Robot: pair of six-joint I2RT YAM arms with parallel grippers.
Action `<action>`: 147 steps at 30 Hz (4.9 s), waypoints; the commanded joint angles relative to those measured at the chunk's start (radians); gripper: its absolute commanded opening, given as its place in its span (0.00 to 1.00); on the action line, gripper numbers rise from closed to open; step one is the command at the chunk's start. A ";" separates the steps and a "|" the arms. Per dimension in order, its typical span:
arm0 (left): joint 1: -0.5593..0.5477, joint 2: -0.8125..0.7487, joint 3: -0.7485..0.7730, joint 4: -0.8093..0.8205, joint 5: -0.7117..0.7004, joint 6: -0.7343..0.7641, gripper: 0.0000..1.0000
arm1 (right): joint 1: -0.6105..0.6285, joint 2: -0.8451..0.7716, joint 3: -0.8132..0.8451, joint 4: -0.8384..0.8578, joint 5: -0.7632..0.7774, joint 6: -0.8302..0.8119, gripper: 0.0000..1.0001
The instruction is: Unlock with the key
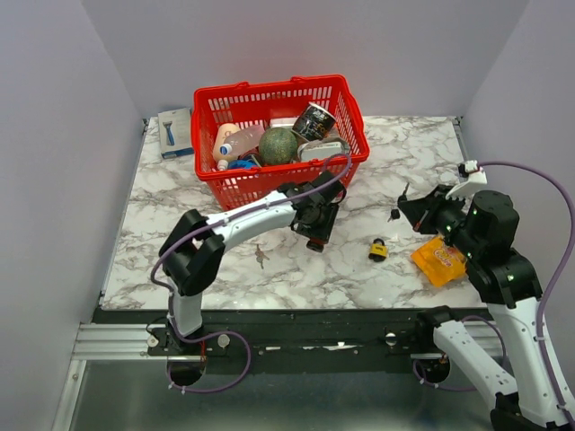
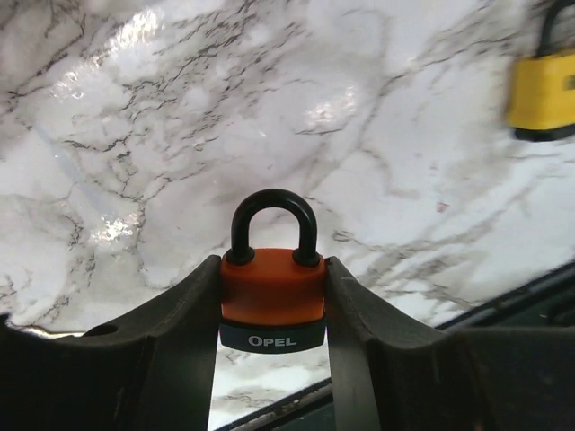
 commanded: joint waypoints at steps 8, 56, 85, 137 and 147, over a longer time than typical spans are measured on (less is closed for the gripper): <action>-0.063 -0.308 0.011 0.076 -0.113 -0.123 0.00 | 0.000 0.076 0.089 -0.075 -0.090 -0.085 0.01; 0.078 -0.504 -0.133 0.250 -0.067 -0.680 0.00 | 0.354 0.478 0.098 0.071 -0.348 0.094 0.01; 0.075 -0.515 -0.169 0.243 -0.061 -0.660 0.00 | 0.354 0.531 0.150 0.034 -0.274 0.102 0.01; 0.029 -0.507 -0.187 0.291 0.034 -0.519 0.00 | 0.354 0.612 0.274 0.020 -0.128 0.039 0.01; 0.029 -0.481 -0.164 0.285 0.080 -0.499 0.00 | 0.345 0.620 0.302 0.023 -0.128 0.059 0.01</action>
